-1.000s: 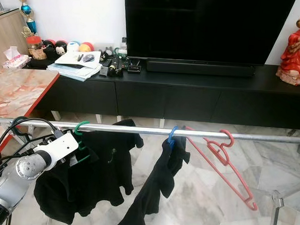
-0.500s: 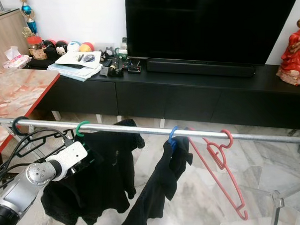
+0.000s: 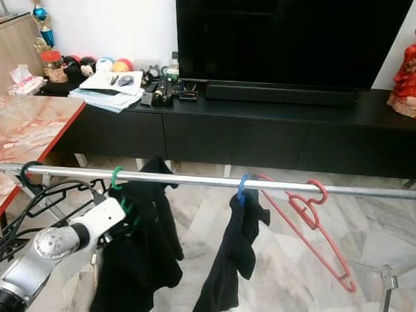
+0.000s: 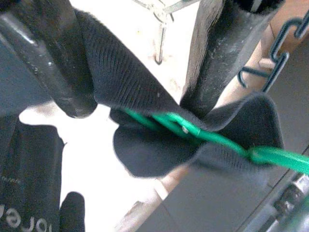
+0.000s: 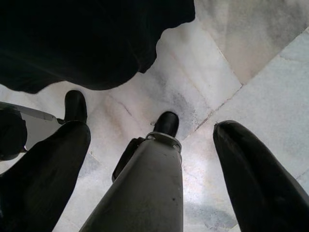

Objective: Hang hanger

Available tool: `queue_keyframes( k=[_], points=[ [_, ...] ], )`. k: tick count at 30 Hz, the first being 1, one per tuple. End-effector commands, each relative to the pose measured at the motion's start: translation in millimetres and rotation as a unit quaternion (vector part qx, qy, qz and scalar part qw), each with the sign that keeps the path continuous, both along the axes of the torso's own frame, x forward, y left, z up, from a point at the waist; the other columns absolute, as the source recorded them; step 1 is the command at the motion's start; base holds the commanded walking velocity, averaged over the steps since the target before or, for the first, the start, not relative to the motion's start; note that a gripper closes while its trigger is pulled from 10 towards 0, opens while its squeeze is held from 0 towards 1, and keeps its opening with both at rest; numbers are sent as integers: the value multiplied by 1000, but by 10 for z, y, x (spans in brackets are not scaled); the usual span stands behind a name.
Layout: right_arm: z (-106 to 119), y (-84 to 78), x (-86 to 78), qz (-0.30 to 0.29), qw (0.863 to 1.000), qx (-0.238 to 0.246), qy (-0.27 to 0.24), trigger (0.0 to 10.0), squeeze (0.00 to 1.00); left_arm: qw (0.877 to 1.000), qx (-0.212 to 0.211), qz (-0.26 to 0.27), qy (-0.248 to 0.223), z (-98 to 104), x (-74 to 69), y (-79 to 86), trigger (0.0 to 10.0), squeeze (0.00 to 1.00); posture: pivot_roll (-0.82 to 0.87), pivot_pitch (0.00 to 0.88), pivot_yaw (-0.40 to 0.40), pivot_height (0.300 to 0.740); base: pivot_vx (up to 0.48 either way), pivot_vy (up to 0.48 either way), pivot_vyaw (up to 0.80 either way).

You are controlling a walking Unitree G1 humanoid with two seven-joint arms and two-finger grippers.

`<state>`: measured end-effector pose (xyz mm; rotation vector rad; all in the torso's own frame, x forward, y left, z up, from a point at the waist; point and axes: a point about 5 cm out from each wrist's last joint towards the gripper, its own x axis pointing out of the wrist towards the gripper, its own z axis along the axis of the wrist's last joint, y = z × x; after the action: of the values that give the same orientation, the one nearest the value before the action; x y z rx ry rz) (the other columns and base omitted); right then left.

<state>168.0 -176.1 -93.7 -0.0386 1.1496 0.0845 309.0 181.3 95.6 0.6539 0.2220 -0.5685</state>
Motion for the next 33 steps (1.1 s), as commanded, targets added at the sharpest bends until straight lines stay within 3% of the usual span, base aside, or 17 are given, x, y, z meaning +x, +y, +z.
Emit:
queue_keyframes(
  k=[1, 7, 9, 15, 20, 27, 33],
  points=[
    [1, 16, 5, 4, 1000, 0, 1, 10000, 0, 1000, -11, -7, -23, 79, 22, -26, 10000, 0, 133, 31, 37, 740, 0, 0, 0],
    [0, 22, 4, 4, 1000, 1, 1, 10000, 0, 1000, -11, -14, -21, 74, 28, -35, 10000, 0, 135, 32, 40, 740, 0, 0, 0],
    [-1, 25, 4, 3, 1000, 1, 1, 10000, 0, 1000, 7, -13, -15, 50, 27, -26, 10000, 0, 134, 32, 41, 740, 0, 0, 0],
    [-1, 31, 3, 3, 1000, 2, 1, 10000, 0, 999, 37, 16, -17, 23, 68, 48, 10000, 0, 136, 33, 43, 740, 0, 0, 0],
    [-2, 37, 4, 6, 1000, 3, 1, 10000, 0, 995, 76, 60, 23, -110, 58, 171, 10000, 0, 138, 33, 45, 740, 0, 0, 0],
    [-2, 40, 3, 7, 1000, 3, 2, 10000, 0, 992, 60, 98, 50, -164, 72, 182, 10000, 0, 136, 34, 46, 740, 0, 0, 0],
    [-1, 40, 5, 11, 1000, 1, 3, 10000, 0, 994, 1, 98, 40, -89, 100, 121, 10000, 0, 139, 36, 46, 740, 0, 0, 0]
  ],
)
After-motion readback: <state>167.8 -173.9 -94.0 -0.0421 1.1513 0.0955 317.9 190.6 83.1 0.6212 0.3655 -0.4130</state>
